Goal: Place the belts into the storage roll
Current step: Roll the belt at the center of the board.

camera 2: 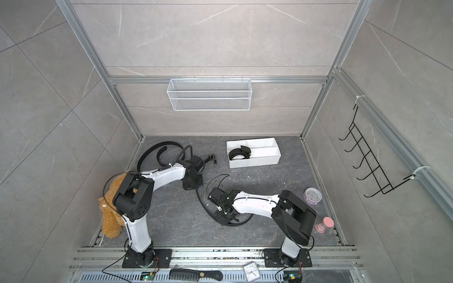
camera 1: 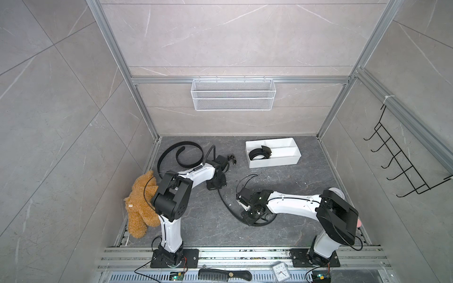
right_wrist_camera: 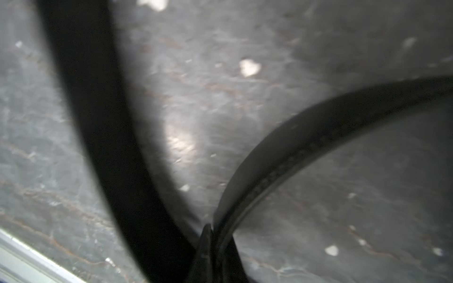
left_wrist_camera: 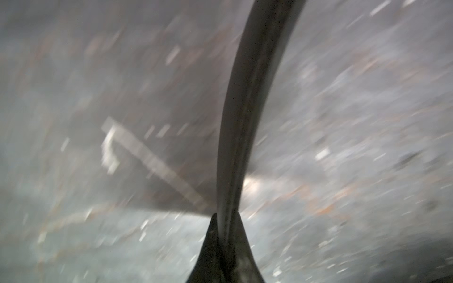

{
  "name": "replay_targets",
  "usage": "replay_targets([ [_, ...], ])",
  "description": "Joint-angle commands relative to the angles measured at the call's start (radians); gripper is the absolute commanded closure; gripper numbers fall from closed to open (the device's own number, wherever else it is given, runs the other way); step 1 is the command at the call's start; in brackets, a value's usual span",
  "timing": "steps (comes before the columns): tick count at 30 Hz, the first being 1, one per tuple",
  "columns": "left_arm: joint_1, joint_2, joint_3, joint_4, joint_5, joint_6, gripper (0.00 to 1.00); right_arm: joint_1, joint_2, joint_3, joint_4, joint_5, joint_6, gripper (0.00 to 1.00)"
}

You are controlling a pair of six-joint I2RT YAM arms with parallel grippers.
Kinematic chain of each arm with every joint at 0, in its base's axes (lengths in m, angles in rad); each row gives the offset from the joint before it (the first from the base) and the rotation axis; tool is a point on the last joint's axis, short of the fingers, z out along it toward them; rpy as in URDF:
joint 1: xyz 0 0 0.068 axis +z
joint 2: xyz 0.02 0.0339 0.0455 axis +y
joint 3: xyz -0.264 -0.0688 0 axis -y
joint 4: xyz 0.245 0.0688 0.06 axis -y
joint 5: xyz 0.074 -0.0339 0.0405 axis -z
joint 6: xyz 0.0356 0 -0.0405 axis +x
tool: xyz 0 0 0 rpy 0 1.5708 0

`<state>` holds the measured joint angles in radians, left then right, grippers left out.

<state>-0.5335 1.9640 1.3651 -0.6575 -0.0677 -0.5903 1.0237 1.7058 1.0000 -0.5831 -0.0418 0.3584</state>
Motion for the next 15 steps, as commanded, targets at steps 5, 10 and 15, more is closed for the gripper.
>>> replay_targets([
  [5,0.012,0.174,0.352,-0.048,0.084,0.248,1.0,0.111,0.029,0.015,0.022,-0.001,-0.03,1.0],
  [10,0.028,0.236,0.453,-0.104,0.094,0.319,1.0,0.172,0.044,0.025,-0.014,-0.007,-0.051,1.0],
  [15,0.076,0.288,0.516,-0.112,0.061,0.345,1.0,0.221,0.041,0.008,-0.053,-0.019,-0.049,1.0],
])
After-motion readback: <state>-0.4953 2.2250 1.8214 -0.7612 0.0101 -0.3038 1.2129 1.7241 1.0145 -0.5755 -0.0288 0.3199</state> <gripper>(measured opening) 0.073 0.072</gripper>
